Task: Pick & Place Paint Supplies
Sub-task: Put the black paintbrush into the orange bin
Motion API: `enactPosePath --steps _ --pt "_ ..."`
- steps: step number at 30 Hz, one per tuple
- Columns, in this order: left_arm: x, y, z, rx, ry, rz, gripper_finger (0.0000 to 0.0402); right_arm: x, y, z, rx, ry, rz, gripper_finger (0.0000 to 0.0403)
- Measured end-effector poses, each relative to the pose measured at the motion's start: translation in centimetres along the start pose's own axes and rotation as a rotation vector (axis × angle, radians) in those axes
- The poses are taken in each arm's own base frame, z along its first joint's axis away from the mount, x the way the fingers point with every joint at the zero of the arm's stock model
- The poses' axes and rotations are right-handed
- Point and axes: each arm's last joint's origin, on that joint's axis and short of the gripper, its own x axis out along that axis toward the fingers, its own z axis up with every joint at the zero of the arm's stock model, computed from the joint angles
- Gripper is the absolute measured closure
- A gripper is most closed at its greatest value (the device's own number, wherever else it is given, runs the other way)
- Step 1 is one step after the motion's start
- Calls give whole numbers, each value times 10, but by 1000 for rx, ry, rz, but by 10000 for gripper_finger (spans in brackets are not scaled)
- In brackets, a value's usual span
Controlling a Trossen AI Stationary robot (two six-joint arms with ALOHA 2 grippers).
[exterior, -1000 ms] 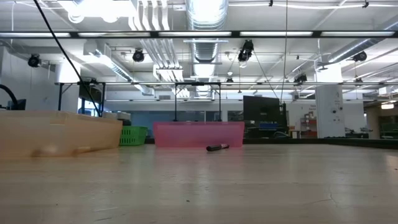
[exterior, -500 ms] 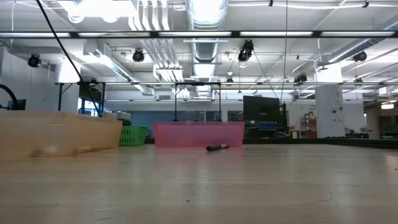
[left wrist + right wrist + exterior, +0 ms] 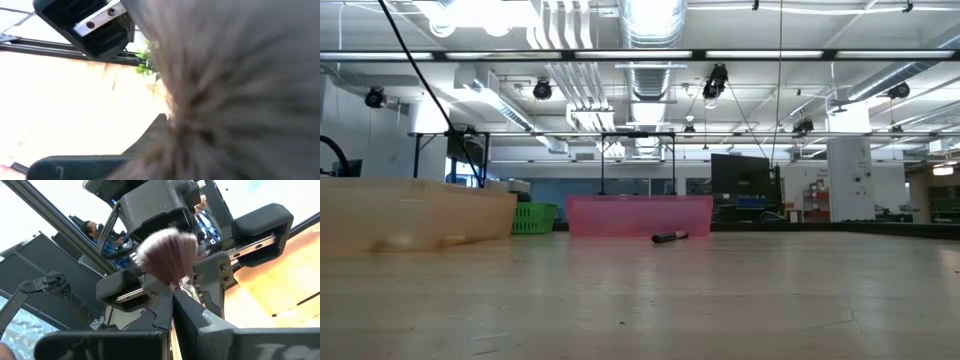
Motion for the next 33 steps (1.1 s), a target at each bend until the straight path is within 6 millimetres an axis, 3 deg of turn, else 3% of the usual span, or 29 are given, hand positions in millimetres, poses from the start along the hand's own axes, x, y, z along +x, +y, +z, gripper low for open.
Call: enactPosePath --steps 13,19,25,29,33 --pt "-4 1 -2 -13 37 -19 356 -1 8 8 6 -81 83 384" --pt "-15 7 -11 -22 156 23 356 -1 8 9 16 -92 74 295" --pt "-39 20 -36 -84 439 153 356 -1 6 10 1 -124 34 197" --pt "-57 31 -51 -141 617 286 356 0 4 8 -3 -117 -3 160" --pt "-64 46 -67 -278 676 397 356 0 0 5 -6 -99 -56 140"
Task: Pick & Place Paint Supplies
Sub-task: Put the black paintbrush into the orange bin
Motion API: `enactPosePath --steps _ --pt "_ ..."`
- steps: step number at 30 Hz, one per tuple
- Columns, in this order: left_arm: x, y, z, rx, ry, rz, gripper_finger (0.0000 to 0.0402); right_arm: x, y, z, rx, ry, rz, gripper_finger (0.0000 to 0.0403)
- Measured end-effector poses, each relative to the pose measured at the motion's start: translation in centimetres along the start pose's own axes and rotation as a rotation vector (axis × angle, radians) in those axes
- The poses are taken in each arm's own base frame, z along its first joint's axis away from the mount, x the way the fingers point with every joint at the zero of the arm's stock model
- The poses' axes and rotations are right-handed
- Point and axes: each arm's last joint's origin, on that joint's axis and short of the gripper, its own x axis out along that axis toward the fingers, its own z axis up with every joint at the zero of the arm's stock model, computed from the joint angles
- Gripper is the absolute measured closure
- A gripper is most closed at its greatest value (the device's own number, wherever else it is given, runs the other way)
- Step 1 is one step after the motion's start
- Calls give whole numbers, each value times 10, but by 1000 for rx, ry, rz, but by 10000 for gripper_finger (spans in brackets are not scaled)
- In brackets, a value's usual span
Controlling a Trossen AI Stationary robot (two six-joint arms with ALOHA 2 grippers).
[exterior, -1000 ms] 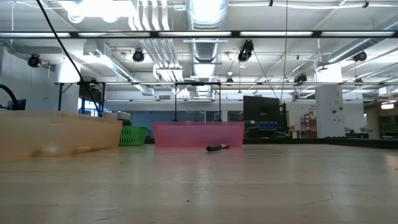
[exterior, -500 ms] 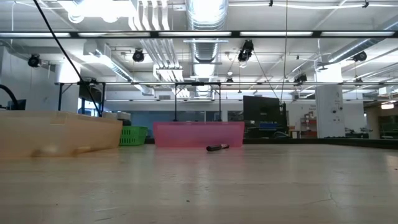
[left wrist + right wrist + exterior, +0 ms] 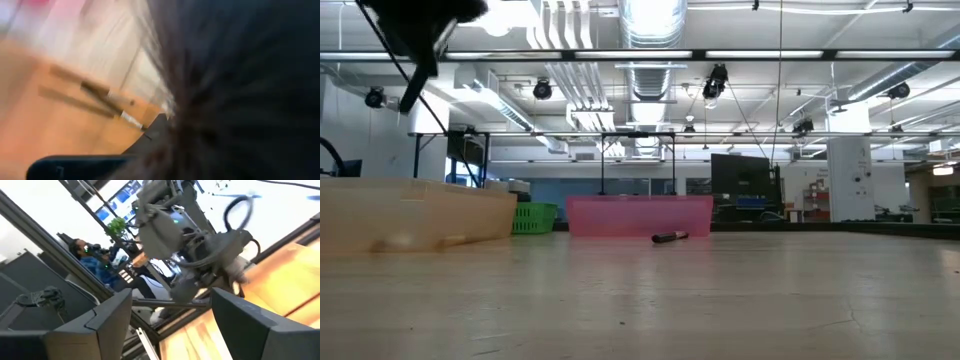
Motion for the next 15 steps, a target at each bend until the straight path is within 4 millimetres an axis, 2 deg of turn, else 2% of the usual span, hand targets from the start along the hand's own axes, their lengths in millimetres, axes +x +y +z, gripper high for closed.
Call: enactPosePath --steps 5,10,15 --pt "21 32 -20 -299 59 37 356 0 -3 -3 5 29 -29 136" --pt "33 63 -34 -554 45 -8 356 -1 -3 -6 4 52 -44 135" --pt "60 97 -50 -756 138 -91 356 -1 -4 -8 4 56 -50 135"
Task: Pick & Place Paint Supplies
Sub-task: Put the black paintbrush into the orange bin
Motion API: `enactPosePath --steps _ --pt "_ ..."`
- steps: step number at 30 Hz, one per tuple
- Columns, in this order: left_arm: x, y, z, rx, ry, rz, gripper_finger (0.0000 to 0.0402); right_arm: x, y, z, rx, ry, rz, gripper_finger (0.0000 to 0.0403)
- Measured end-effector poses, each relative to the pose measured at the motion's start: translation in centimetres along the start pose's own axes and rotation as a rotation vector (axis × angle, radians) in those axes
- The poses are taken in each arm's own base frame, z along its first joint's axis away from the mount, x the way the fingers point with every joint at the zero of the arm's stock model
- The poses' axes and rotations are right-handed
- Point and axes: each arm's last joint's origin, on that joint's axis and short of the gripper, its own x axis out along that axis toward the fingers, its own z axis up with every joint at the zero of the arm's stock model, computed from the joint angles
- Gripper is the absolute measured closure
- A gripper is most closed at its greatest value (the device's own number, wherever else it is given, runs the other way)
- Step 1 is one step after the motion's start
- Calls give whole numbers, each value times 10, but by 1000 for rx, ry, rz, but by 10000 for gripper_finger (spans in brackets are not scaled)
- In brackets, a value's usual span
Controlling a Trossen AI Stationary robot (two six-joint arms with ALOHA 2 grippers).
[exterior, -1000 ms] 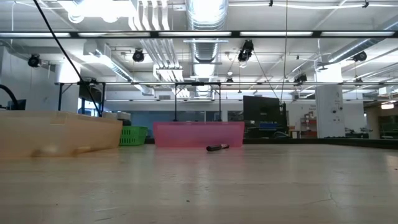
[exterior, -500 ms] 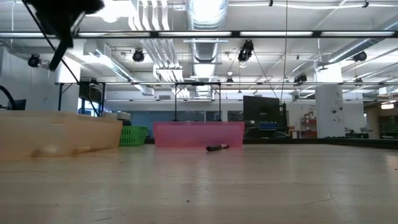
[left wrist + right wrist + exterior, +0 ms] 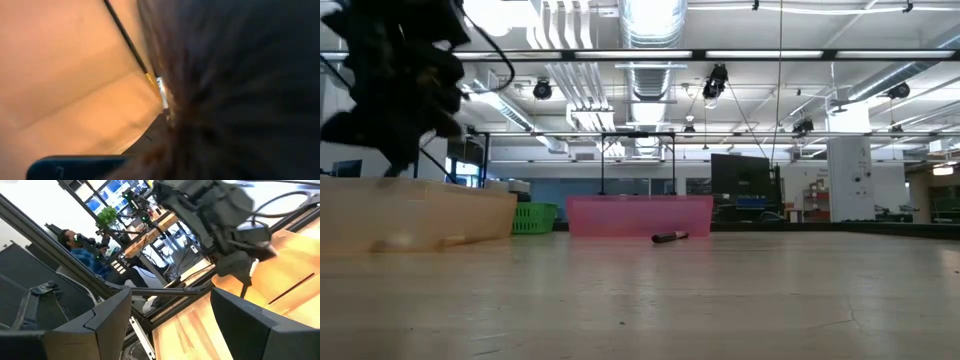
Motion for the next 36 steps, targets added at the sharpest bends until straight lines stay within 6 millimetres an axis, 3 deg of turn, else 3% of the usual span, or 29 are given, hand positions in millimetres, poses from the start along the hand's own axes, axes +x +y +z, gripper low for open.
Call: enactPosePath --steps 4,11,18,22,27,36 --pt "21 15 15 -27 18 -91 356 0 -2 -2 -3 5 -9 135" --pt "36 31 24 -31 61 -53 354 0 -1 -4 16 12 -8 135" --pt "36 30 27 11 34 -43 236 0 -1 -5 15 14 -9 135" --pt "30 25 29 72 17 -59 196 0 -5 -8 13 35 -57 135" --pt "3 6 36 197 -11 -150 188 -3 -20 -17 84 64 -254 135" --pt "-93 -40 48 405 -279 -357 186 -3 -65 -19 252 74 -575 135"
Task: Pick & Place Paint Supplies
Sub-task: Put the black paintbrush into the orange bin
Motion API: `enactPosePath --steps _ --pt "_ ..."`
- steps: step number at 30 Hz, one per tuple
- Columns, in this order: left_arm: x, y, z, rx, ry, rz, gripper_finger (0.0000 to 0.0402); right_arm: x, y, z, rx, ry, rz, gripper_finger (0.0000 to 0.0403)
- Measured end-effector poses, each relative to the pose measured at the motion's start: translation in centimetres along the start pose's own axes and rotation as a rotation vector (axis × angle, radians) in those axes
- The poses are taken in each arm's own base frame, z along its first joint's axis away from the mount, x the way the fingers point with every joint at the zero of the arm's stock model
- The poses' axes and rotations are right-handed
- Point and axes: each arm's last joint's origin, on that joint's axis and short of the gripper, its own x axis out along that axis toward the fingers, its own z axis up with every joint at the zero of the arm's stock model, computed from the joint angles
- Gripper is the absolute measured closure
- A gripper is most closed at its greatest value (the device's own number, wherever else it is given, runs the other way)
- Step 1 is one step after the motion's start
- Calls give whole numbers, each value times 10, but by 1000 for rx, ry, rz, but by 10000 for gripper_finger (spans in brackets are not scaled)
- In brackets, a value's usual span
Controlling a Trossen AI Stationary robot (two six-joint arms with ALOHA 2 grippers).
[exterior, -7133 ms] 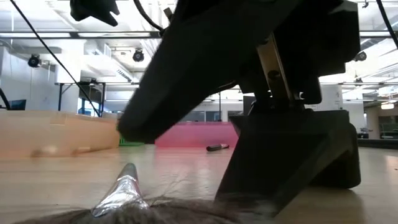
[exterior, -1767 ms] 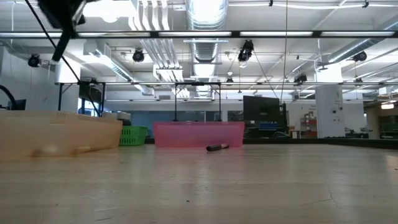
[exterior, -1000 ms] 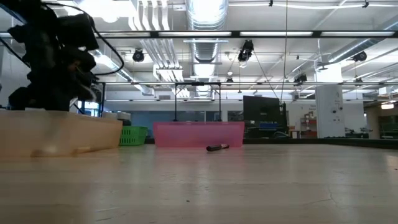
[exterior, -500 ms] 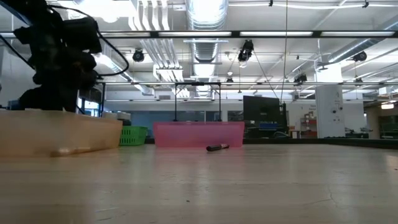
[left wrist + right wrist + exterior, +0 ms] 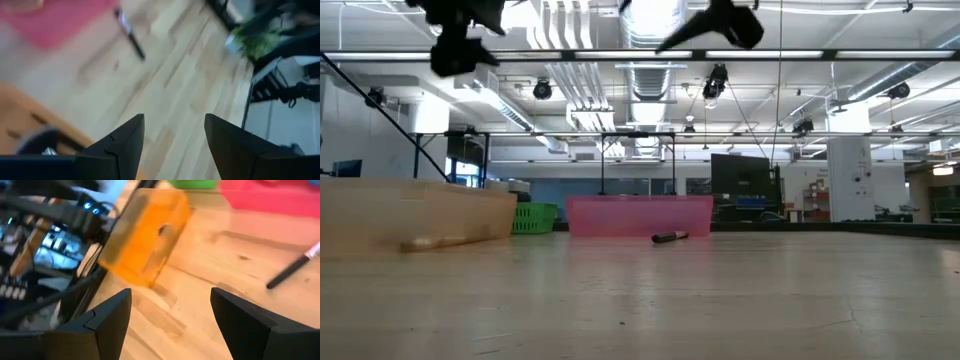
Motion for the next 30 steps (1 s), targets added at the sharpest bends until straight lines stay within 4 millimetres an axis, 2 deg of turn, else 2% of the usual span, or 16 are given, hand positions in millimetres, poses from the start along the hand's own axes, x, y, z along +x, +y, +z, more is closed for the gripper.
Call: enactPosePath --steps 6,10,15,22,30 --pt "-31 -20 18 80 -158 19 186 49 -32 20 188 131 -147 135" --pt "-37 -24 21 91 -186 15 186 81 -54 26 267 181 -260 135" --pt "-35 -22 19 86 -172 23 186 117 -79 23 309 176 -397 135" --pt "-32 -20 18 84 -165 26 186 148 -103 14 366 167 -516 136" --pt "-32 -21 18 85 -168 25 185 169 -115 2 376 191 -586 136"
